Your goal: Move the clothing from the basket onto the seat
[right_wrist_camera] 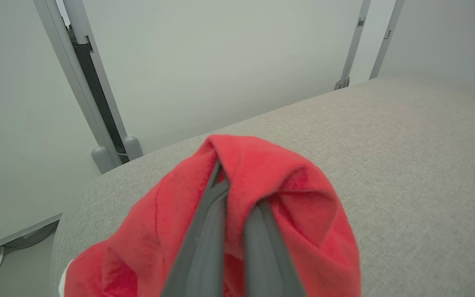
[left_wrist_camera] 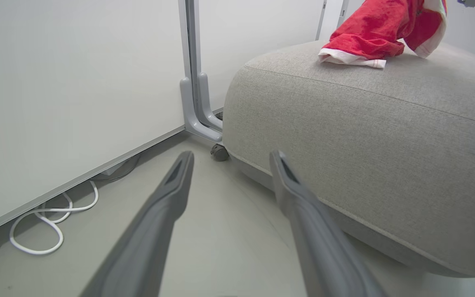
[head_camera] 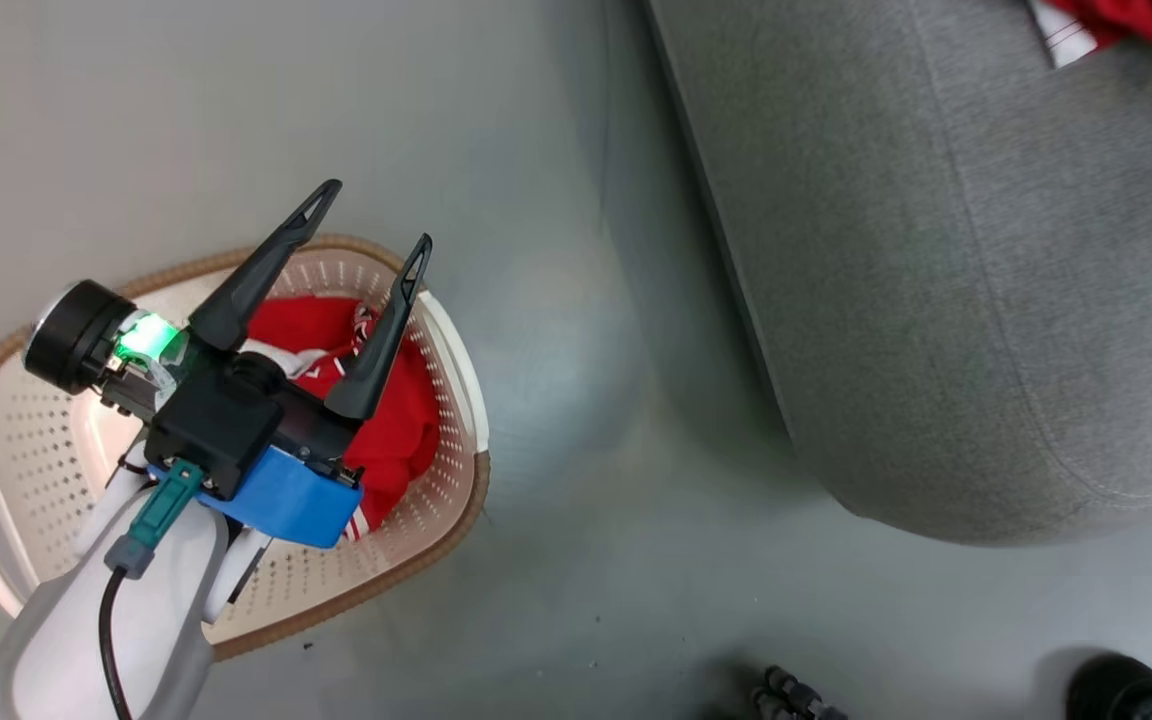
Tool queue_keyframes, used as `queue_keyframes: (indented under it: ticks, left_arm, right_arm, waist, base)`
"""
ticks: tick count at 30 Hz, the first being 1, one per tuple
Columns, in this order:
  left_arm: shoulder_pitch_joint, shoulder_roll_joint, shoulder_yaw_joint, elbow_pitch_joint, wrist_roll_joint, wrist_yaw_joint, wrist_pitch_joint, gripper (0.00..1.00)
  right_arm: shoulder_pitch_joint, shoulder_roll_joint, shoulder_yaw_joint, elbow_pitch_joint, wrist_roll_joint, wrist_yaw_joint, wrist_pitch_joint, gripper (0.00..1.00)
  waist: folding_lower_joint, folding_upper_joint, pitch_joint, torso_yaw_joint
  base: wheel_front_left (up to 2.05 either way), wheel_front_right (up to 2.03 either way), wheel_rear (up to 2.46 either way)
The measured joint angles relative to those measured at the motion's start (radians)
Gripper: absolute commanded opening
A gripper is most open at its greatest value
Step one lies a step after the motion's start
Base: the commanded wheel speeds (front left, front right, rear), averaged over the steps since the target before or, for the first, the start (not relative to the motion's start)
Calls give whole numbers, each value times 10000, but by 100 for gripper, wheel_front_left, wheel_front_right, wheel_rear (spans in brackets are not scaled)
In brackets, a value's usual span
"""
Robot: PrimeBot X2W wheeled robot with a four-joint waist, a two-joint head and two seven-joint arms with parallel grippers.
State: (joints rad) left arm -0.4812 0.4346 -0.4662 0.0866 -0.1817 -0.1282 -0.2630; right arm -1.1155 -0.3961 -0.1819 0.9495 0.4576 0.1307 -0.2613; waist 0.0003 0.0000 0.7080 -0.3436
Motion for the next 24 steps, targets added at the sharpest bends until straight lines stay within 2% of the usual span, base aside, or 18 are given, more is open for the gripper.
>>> queue_keyframes:
  ticks: [7,18,19,20,21,24]
  left_arm:
    - [48,297,38,-451,109,132,69,100]
    - [79,378,-23,-462,67,174,138,100]
    - [75,376,-33,-451,67,174,138,100]
    - [72,370,-42,-433,67,198,138,100]
    - [69,362,-50,-408,67,222,138,100]
    - [32,353,-65,-359,54,226,134,100]
  right_arm:
    - [405,539,-548,-267,-677,0,-12,0]
    - [607,903,-1030,-397,-1066,0,-12,0]
    - [609,926,-1043,-383,-1066,0,-12,25]
    - [610,945,-1058,-360,-1074,0,-12,53]
    - [608,966,-1095,-318,-1099,0,-12,100]
    - [578,1034,-1101,-178,-1133,0,-12,100]
  waist:
    - [0,0,735,-92]
    - [-2,0,767,-222]
    - [-2,0,754,-215]
    - [-2,0,742,-208]
    - [-2,0,729,-203]
    - [-2,0,703,-191]
  base:
    - [0,0,0]
    - [0,0,0]
    - [0,0,0]
    - [0,0,0]
    - [0,0,0]
    - [0,0,0]
